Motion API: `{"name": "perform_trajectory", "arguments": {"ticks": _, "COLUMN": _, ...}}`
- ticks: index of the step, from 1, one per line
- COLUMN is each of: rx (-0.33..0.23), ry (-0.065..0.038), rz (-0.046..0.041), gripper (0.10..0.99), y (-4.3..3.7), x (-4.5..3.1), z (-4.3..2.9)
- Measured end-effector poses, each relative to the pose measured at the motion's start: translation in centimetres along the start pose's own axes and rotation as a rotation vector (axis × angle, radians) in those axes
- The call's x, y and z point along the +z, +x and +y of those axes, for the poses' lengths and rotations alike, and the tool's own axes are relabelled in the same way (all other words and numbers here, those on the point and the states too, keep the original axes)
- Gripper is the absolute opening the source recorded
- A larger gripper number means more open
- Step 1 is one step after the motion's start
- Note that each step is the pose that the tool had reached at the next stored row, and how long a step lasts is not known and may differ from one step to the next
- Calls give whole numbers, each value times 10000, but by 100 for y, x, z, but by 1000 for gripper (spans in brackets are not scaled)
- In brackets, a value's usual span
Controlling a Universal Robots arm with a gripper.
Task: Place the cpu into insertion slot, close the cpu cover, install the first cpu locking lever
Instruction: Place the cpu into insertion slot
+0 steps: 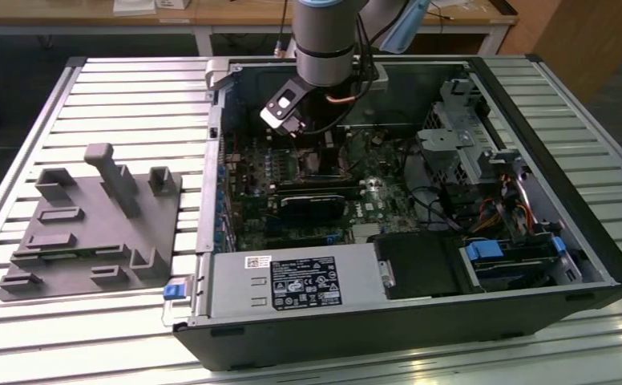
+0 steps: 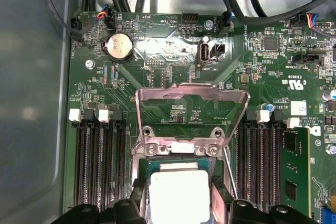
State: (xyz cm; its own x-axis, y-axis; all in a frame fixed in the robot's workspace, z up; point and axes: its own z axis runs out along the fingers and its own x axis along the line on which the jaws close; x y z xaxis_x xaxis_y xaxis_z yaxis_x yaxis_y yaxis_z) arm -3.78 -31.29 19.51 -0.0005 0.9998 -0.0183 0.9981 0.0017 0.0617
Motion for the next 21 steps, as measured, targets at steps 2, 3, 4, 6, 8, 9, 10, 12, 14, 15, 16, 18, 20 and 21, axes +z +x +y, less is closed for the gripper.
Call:
{"name": "perform_trajectory", "arguments": {"ticks": 2, "rx": -1, "ry": 1, "rz": -2, "gripper": 600, "y": 0, "x": -4, "z": 0}}
{"name": "perform_trajectory", "arguments": {"ticks": 3, "rx": 0, "ry": 0, "rz": -1, "gripper": 600, "y": 0, "x": -10, "z": 0}}
{"name": "perform_trajectory", "arguments": {"ticks": 4, "rx": 0, "ry": 0, "rz": 0, "gripper": 600, "y": 0, "x": -15, "z": 1}}
{"name": "perform_trajectory", "arguments": {"ticks": 6, "rx": 0, "ry": -2, "rz": 2, "gripper": 600, "y": 0, "x": -18, "z": 2}}
{"name": "perform_trajectory", "arguments": {"ticks": 8, "rx": 0, "ry": -2, "rz": 3, "gripper": 600, "y": 0, "x": -18, "z": 1}}
{"name": "perform_trajectory", "arguments": {"ticks": 9, "rx": 0, "ry": -2, "rz": 2, "gripper": 600, "y": 0, "x": -19, "z": 1}}
{"name": "perform_trajectory", "arguments": {"ticks": 10, "rx": 0, "ry": -1, "rz": 1, "gripper": 600, "y": 0, "x": -19, "z": 1}}
{"name": "perform_trajectory", "arguments": {"ticks": 12, "rx": 0, "ry": -1, "rz": 1, "gripper": 600, "y": 0, "x": -20, "z": 1}}
{"name": "perform_trajectory", "arguments": {"ticks": 14, "rx": 40, "ry": 0, "rz": -1, "gripper": 600, "y": 0, "x": -16, "z": 1}}
{"name": "perform_trajectory", "arguments": {"ticks": 15, "rx": 60, "ry": 1, "rz": -4, "gripper": 600, "y": 0, "x": -14, "z": 1}}
{"name": "perform_trajectory", "arguments": {"ticks": 16, "rx": 72, "ry": 2, "rz": -6, "gripper": 600, "y": -1, "x": -13, "z": 1}}
{"name": "perform_trajectory", "arguments": {"ticks": 18, "rx": 75, "ry": 1, "rz": -5, "gripper": 600, "y": 0, "x": -11, "z": 1}}
{"name": "perform_trajectory", "arguments": {"ticks": 20, "rx": 75, "ry": 1, "rz": -5, "gripper": 600, "y": 0, "x": -10, "z": 0}}
{"name": "perform_trajectory", "arguments": {"ticks": 21, "rx": 75, "ry": 1, "rz": -5, "gripper": 600, "y": 0, "x": -10, "z": 0}}
